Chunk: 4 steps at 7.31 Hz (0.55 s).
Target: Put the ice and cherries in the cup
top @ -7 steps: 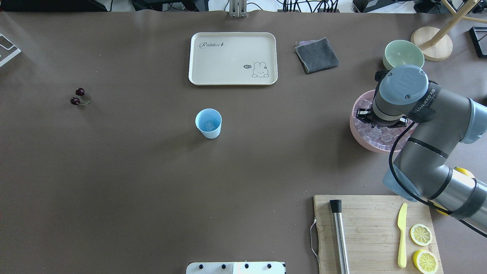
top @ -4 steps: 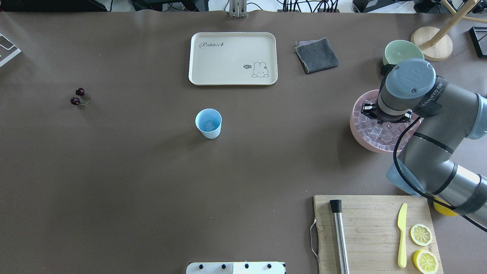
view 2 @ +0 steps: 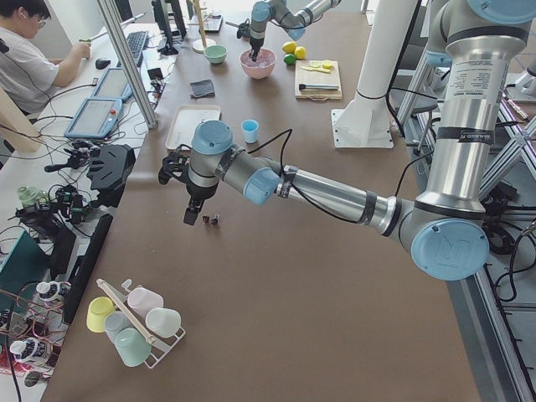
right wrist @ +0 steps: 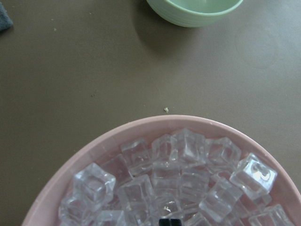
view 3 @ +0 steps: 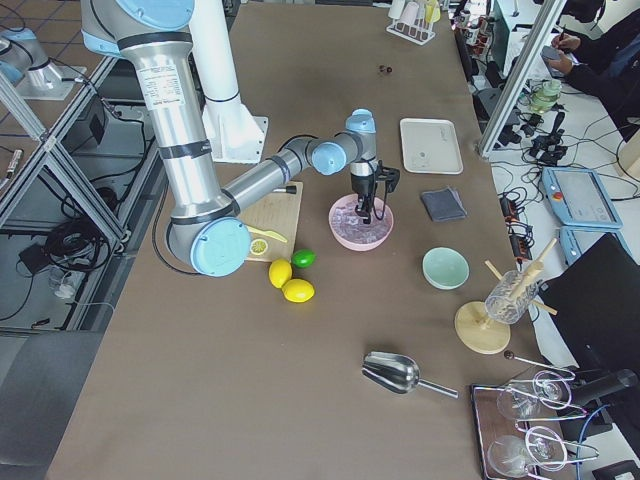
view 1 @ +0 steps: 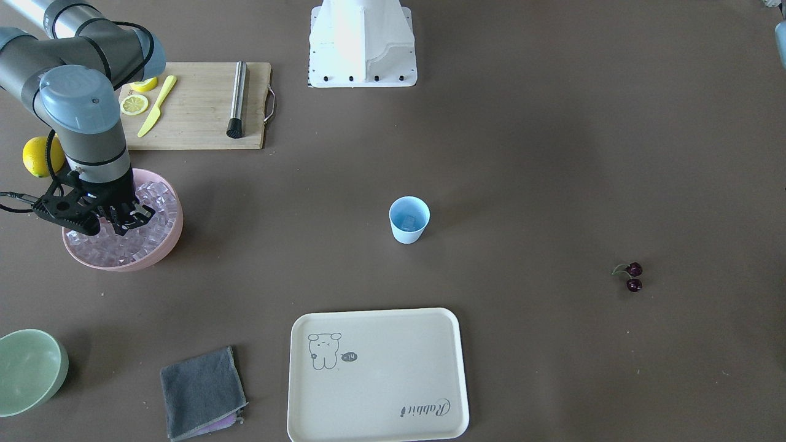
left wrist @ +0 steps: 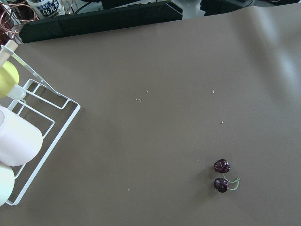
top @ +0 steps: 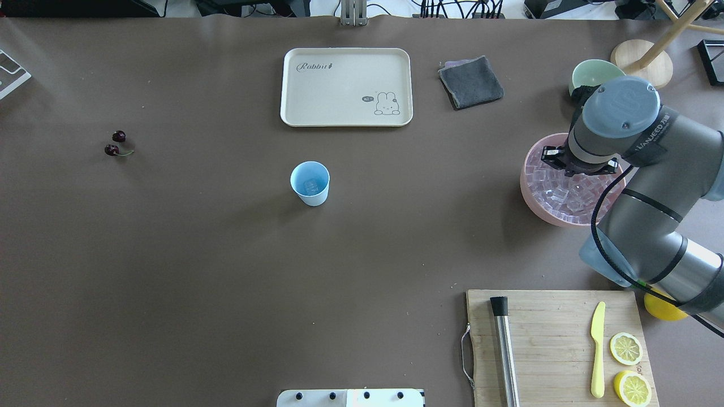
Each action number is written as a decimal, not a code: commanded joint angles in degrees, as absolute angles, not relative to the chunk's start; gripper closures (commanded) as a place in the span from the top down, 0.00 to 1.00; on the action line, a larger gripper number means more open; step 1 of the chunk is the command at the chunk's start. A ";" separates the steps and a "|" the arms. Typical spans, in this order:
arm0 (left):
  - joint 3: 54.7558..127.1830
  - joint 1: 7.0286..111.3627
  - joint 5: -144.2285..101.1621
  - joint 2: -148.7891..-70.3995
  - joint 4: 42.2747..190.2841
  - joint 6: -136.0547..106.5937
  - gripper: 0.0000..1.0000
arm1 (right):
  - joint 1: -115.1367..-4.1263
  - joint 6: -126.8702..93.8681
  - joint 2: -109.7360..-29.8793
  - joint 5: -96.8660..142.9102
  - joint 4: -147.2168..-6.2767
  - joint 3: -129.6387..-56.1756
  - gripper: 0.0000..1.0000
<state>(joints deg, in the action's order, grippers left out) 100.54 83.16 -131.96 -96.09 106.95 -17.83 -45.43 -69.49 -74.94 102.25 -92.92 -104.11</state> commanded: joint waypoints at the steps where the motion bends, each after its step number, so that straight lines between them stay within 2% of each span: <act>1: 100.55 83.14 -131.92 -96.06 106.96 -17.75 0.98 | -44.91 -69.61 -75.14 103.00 -92.90 -104.59 1.00; 4: 100.81 83.14 -131.92 -96.06 106.96 -17.75 0.98 | -43.51 -70.22 -75.59 103.27 -92.90 -104.59 1.00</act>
<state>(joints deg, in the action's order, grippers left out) 100.65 83.15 -131.93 -96.07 106.96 -17.76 -44.11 -70.01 -75.45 103.19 -92.91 -104.57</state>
